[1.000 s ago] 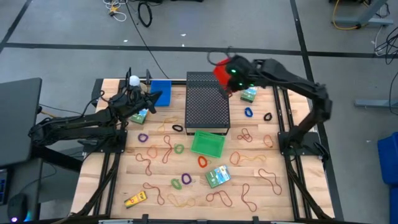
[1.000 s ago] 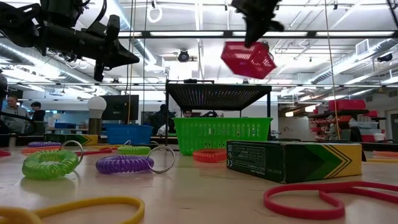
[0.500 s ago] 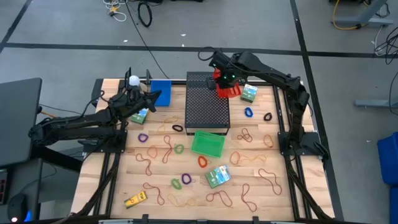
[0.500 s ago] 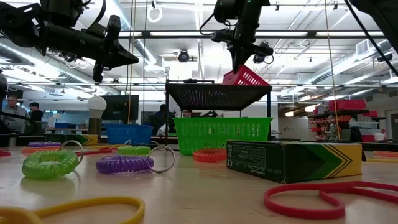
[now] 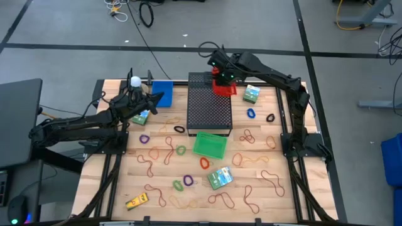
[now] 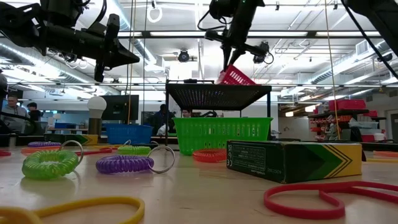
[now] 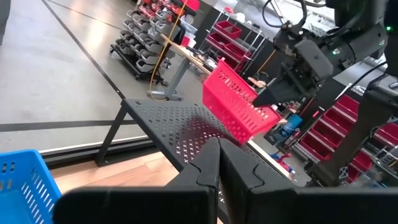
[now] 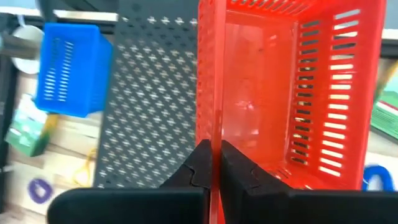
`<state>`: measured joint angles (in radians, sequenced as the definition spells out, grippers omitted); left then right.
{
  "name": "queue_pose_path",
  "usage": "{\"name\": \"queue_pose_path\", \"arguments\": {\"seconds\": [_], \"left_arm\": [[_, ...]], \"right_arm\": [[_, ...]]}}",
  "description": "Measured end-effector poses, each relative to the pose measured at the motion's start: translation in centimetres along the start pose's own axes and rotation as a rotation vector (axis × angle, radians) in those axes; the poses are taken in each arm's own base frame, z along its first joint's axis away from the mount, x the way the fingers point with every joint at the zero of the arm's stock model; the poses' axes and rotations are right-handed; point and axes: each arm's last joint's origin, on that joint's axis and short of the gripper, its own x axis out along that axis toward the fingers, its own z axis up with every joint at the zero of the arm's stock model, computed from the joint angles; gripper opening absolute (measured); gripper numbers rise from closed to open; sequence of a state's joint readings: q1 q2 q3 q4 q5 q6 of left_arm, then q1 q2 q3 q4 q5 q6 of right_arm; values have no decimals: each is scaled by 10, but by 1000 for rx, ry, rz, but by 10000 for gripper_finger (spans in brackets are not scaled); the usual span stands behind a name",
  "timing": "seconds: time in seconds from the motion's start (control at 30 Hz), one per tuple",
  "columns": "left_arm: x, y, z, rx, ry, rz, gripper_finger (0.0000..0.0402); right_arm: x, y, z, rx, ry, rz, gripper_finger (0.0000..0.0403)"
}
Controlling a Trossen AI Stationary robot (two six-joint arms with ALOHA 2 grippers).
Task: Pick & Place Office Desk Supplies
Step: Put the red bin on the shelf
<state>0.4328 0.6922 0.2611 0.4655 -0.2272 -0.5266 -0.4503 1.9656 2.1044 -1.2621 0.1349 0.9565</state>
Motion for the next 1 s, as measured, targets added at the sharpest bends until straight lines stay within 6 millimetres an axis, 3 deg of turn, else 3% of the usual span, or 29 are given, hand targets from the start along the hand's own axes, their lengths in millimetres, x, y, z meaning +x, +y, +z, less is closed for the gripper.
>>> {"name": "queue_pose_path", "arguments": {"seconds": [0.33,0.63,1.0], "left_arm": [[0,0,0,-8,0,0,10],[0,0,0,-21,2,-1,10],[0,0,-1,-25,7,0,11]], "right_arm": [[1,1,3,-16,-17,18,31],[15,8,1,-56,4,35,38],[3,8,4,-145,-33,72,135]]}}
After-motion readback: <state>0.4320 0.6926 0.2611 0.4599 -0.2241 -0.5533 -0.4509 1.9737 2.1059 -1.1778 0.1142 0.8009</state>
